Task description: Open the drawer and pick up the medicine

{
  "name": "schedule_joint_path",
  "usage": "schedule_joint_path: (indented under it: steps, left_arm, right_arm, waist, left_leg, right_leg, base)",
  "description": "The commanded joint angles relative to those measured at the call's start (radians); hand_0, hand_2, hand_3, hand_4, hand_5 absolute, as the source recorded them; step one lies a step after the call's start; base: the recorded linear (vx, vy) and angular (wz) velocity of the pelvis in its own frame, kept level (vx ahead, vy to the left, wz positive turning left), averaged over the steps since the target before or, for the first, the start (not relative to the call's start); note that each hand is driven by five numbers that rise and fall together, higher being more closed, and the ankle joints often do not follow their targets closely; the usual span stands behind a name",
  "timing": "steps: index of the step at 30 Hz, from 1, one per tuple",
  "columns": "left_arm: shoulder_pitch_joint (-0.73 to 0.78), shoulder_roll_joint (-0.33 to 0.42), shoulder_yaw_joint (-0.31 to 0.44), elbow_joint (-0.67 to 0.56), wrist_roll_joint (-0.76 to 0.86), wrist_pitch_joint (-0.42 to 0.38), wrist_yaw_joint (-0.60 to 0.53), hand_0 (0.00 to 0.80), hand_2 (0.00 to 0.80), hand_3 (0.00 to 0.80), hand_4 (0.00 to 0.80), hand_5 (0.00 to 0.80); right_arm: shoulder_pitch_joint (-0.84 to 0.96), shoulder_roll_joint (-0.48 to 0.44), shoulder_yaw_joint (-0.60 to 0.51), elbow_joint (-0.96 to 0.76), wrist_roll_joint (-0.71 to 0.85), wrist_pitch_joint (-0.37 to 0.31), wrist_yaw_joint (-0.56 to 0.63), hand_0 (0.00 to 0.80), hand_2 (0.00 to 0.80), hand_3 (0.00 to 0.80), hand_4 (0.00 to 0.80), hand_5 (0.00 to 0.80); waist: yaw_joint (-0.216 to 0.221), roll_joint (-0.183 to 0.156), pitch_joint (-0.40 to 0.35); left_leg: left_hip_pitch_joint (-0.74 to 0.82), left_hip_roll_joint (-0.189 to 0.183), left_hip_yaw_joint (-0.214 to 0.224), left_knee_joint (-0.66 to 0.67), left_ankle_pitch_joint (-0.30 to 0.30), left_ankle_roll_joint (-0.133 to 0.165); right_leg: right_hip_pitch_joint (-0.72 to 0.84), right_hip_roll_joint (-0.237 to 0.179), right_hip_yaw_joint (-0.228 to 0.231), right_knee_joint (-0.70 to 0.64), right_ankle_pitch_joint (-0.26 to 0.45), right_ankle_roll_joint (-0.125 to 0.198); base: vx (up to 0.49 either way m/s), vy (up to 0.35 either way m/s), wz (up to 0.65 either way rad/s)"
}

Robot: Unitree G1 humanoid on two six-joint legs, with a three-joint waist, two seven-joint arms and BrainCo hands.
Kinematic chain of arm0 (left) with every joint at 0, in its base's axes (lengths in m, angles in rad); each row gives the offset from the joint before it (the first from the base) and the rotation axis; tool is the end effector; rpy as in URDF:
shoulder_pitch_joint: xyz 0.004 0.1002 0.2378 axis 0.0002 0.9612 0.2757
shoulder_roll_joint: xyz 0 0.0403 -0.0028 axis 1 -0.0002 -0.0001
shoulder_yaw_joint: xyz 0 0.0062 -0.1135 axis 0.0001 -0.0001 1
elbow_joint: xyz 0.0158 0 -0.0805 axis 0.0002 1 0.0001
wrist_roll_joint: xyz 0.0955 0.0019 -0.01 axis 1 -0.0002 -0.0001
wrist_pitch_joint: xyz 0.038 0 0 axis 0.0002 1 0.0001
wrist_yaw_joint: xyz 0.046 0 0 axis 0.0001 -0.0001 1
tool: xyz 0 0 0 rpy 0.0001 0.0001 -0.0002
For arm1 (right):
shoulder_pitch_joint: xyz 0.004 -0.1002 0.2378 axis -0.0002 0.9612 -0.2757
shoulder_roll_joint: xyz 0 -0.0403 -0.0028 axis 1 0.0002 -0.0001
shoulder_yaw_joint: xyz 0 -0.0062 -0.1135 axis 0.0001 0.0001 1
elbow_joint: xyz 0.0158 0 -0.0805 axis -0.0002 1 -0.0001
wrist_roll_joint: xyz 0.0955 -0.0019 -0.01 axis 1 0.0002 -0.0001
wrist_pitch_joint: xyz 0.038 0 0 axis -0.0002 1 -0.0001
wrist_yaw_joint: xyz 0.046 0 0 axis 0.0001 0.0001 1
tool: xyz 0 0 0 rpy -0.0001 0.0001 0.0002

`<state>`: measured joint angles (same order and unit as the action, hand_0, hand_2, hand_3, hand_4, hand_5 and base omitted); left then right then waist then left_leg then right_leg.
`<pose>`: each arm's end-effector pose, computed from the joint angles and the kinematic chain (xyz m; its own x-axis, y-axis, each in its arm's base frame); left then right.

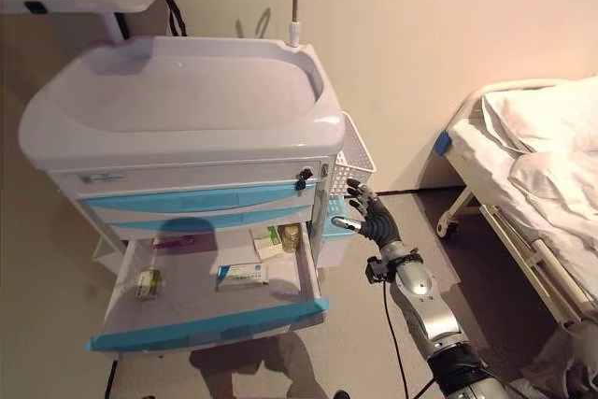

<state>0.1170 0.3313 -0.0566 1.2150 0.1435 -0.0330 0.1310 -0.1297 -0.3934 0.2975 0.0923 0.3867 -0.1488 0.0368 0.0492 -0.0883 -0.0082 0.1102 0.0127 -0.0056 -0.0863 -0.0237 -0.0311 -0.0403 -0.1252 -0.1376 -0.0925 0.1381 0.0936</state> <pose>0.0297 0.2646 -0.1145 0.2911 0.4041 -0.8671 0.1639 0.8719 0.4614 0.2189 -0.1726 0.0445 0.9488 0.3081 0.0697 -0.3066 0.9513 -0.0310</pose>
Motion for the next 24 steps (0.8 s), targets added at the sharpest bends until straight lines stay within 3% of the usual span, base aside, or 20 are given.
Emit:
schedule_joint_path:
  steps: [1,4,7,11,24]
  left_arm:
    - [-0.035,0.048,0.023,0.035,0.037,-0.015,0.019,0.0,0.0,0.0,0.0,0.0]
    - [-0.032,0.055,0.022,0.025,0.037,-0.017,0.019,0.0,0.0,0.0,0.0,0.0]
    - [-0.055,0.072,0.011,0.015,0.025,-0.02,0.028,0.0,0.0,0.0,0.0,0.0]
    - [-0.1,0.105,-0.008,-0.008,0.008,-0.02,0.046,0.0,0.0,0.0,0.0,0.0]
    - [-0.202,0.198,-0.03,-0.061,-0.031,-0.01,0.106,0.0,0.0,0.0,0.0,0.0]
  right_arm:
    - [-0.068,-0.011,0.024,-0.074,0.018,-0.052,0.028,0.0,0.0,0.0,0.0,0.0]
    - [-0.088,-0.016,0.049,-0.082,0.006,-0.049,0.035,0.0,0.0,0.0,0.0,0.0]
    - [-0.15,-0.021,0.088,-0.097,0.007,-0.057,0.033,0.0,0.0,0.0,0.0,0.0]
    - [-0.247,-0.018,0.124,-0.13,0.021,-0.073,0.012,0.0,0.0,0.0,0.0,0.0]
    - [-0.453,0.044,0.24,-0.155,0.052,-0.097,-0.029,0.0,0.0,0.0,0.0,0.0]
  waist:
    - [0.021,-0.041,-0.023]
    - [0.029,-0.044,-0.012]
    - [0.041,-0.053,0.051]
    - [0.059,-0.07,0.137]
    - [0.104,-0.131,0.289]
  left_leg:
    - [-0.108,-0.037,-0.062,0.024,0.028,0.022]
    - [-0.117,-0.039,-0.067,0.061,0.014,0.026]
    - [-0.165,-0.053,-0.078,0.145,-0.005,0.029]
    - [-0.254,-0.06,-0.1,0.179,0.008,0.027]
    - [-0.448,-0.048,-0.15,0.242,0.053,0.015]
  right_leg:
    - [0.047,-0.023,-0.016,0.058,-0.089,0.079]
    - [0.046,-0.027,-0.018,0.086,-0.103,0.077]
    - [0.018,-0.032,-0.014,0.146,-0.127,0.066]
    - [-0.055,-0.021,-0.027,0.162,-0.115,0.06]
    - [-0.239,-0.016,-0.054,0.249,-0.109,0.042]
  base:
    - [0.037,0.001,0.05]
    - [-0.012,0.003,0.05]
    - [-0.124,-0.017,0.09]
    - [-0.167,-0.046,0.13]
    - [-0.134,-0.048,0.14]
